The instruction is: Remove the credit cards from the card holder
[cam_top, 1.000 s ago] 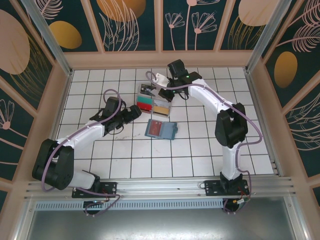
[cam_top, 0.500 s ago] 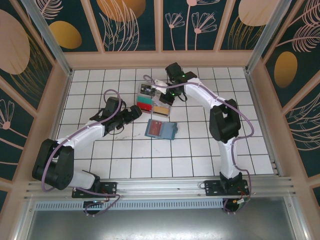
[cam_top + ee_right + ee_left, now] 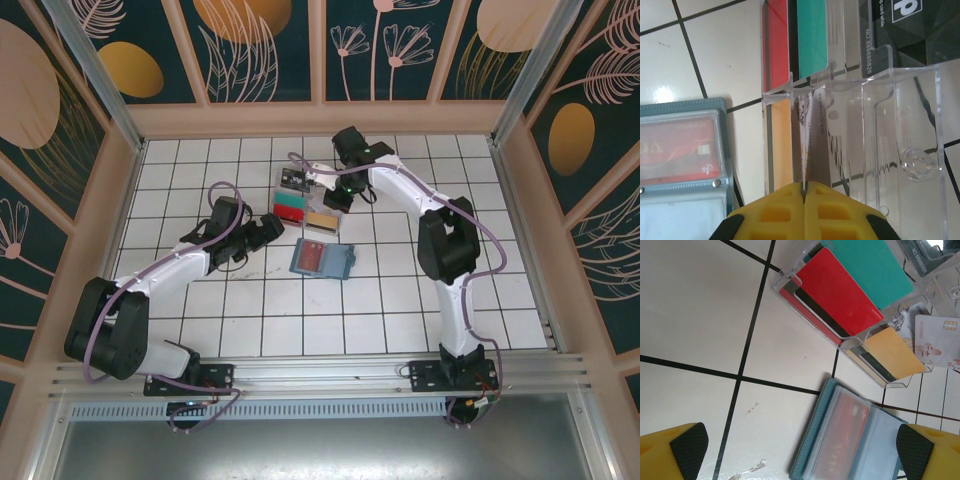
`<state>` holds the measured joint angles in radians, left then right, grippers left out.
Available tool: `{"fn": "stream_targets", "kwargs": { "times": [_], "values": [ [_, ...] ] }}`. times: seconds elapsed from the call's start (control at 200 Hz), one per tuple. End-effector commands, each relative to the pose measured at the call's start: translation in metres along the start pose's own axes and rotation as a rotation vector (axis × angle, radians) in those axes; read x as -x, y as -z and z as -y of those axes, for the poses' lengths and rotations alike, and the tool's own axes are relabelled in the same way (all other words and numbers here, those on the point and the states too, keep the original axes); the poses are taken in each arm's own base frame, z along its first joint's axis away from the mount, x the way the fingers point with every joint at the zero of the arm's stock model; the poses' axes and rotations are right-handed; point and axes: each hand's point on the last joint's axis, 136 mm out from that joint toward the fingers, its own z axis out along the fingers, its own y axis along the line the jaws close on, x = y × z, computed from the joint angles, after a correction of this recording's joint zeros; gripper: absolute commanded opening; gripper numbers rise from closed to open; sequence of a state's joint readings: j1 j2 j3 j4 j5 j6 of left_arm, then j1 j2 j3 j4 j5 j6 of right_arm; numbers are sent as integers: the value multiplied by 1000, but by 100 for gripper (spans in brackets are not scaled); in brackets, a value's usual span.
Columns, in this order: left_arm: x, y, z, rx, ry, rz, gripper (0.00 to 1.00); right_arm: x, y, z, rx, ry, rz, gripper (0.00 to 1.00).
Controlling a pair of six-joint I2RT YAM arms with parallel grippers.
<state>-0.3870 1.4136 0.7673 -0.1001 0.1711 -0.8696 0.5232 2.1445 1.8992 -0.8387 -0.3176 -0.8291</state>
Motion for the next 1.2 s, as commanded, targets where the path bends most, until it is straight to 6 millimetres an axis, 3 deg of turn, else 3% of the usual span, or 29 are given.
{"fn": "stream_targets", "kwargs": {
  "times": [0.0, 0.32, 0.561, 0.846, 1.096, 1.196],
  "values": [
    [-1, -4, -2, -12, 19, -5, 99, -8, -3, 4, 6, 8, -41, 0],
    [-3, -4, -1, -13, 20, -9, 99, -12, -11, 7, 5, -11, -71, 0],
    [-3, -4, -2, -13, 18, -9, 99, -9, -15, 7, 7, -23, -71, 6],
    [-4, -4, -3, -17, 23, -11, 99, 8, -5, 17, -32, -43, -27, 14],
    [-6, -2, -5, -16, 22, -11, 99, 10, -5, 21, -51, -58, -20, 17],
    [-6, -1, -6, -12, 22, -5, 99, 20, 5, 19, -49, -66, 15, 17]
  ]
}}
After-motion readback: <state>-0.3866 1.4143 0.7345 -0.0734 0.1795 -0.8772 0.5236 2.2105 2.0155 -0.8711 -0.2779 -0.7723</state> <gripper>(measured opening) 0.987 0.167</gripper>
